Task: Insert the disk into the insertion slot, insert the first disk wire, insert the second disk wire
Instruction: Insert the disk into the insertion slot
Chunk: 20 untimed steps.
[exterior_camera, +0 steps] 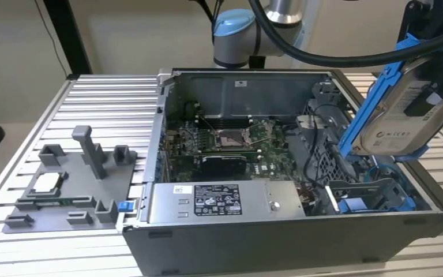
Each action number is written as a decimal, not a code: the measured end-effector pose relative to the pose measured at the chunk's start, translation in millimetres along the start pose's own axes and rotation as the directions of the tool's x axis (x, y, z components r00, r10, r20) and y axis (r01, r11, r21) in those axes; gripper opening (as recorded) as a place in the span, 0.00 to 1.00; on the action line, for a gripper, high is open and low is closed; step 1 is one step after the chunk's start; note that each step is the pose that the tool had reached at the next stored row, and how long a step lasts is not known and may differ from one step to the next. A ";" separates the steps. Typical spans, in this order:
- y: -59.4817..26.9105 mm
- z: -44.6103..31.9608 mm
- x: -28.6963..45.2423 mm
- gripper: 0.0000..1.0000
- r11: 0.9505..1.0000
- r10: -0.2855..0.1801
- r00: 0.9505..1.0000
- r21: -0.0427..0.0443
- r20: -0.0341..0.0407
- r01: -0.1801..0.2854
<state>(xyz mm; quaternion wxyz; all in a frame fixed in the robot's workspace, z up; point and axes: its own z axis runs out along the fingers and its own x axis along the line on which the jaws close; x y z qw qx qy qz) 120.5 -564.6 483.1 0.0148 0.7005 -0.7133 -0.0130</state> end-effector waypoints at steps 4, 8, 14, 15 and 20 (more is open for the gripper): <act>-1.1 2.3 0.1 0.00 1.000 0.000 1.000 0.000 0.000 0.000; -2.4 4.6 0.1 0.00 1.000 0.000 1.000 0.000 0.000 0.000; -4.1 9.5 0.4 0.00 1.000 0.000 1.000 0.000 0.000 0.000; -4.2 10.5 0.5 0.00 1.000 0.000 1.000 0.000 0.000 0.000; -5.0 15.4 4.8 0.00 1.000 0.000 1.000 0.000 0.000 0.000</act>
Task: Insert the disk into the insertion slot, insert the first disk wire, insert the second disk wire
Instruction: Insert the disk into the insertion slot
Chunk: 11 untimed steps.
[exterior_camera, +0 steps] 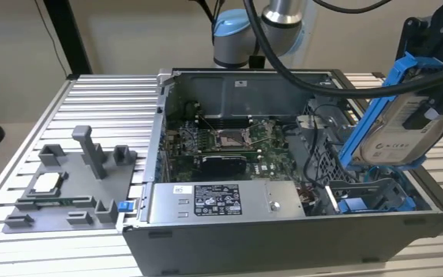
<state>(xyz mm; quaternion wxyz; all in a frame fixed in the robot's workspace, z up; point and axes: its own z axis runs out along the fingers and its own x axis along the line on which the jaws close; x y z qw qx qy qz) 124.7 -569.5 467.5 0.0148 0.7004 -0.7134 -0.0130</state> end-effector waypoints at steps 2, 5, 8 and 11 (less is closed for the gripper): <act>-0.1 1.9 2.8 0.00 1.000 0.000 1.000 0.000 0.000 0.000; -0.4 5.8 4.3 0.00 1.000 0.000 1.000 0.000 0.000 0.000; -0.5 9.5 4.3 0.00 1.000 0.000 1.000 0.000 0.000 0.000; -0.6 12.2 4.3 0.00 1.000 0.000 1.000 0.000 0.000 0.000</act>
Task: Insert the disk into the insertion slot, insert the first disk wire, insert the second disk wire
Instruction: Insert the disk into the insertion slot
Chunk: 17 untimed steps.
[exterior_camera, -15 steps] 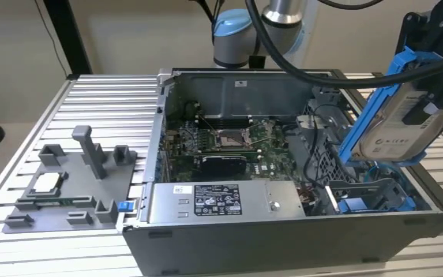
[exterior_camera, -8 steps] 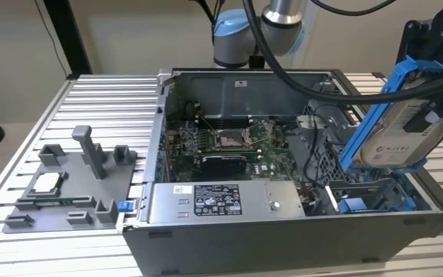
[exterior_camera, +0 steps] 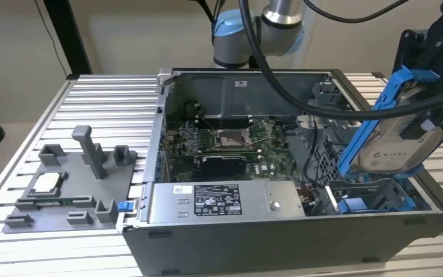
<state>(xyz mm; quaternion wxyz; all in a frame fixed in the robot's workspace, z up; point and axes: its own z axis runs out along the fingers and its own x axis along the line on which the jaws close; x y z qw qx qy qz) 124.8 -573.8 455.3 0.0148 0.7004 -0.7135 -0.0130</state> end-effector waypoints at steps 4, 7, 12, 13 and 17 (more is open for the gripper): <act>0.0 1.0 0.0 0.00 1.000 0.000 1.000 0.000 0.000 0.000; -0.1 1.8 0.0 0.00 1.000 0.000 1.000 0.000 0.000 0.000; -0.1 3.3 0.0 0.00 1.000 0.000 1.000 0.000 0.000 0.000; -0.1 3.6 0.0 0.00 1.000 0.000 1.000 0.000 0.000 0.000; -0.2 4.8 0.0 0.00 1.000 0.000 1.000 0.000 0.000 0.000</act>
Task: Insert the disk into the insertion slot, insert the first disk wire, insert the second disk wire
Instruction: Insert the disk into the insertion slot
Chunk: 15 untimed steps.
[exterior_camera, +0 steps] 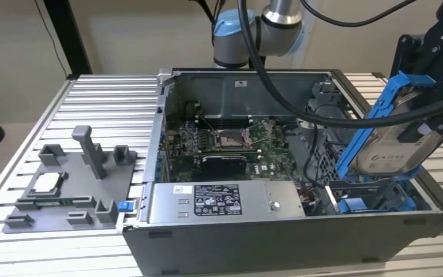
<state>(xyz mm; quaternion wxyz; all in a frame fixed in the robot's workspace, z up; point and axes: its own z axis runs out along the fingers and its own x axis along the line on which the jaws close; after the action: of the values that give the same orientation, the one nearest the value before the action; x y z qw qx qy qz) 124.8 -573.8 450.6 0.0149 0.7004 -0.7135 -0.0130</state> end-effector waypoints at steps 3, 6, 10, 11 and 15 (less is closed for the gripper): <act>0.0 0.8 0.0 0.00 1.000 0.000 1.000 0.000 0.000 0.000; -0.1 1.6 0.0 0.00 1.000 0.000 1.000 0.000 0.000 0.000; -0.1 2.2 0.0 0.00 1.000 0.000 1.000 0.000 0.000 0.000; -0.1 2.2 0.0 0.00 1.000 0.000 1.000 0.000 0.000 0.000; -0.1 3.3 -0.2 0.00 1.000 0.000 1.000 0.000 0.000 0.000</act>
<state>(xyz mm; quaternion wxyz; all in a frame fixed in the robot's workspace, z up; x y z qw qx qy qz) 124.8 -573.7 447.3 0.0147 0.7004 -0.7135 -0.0131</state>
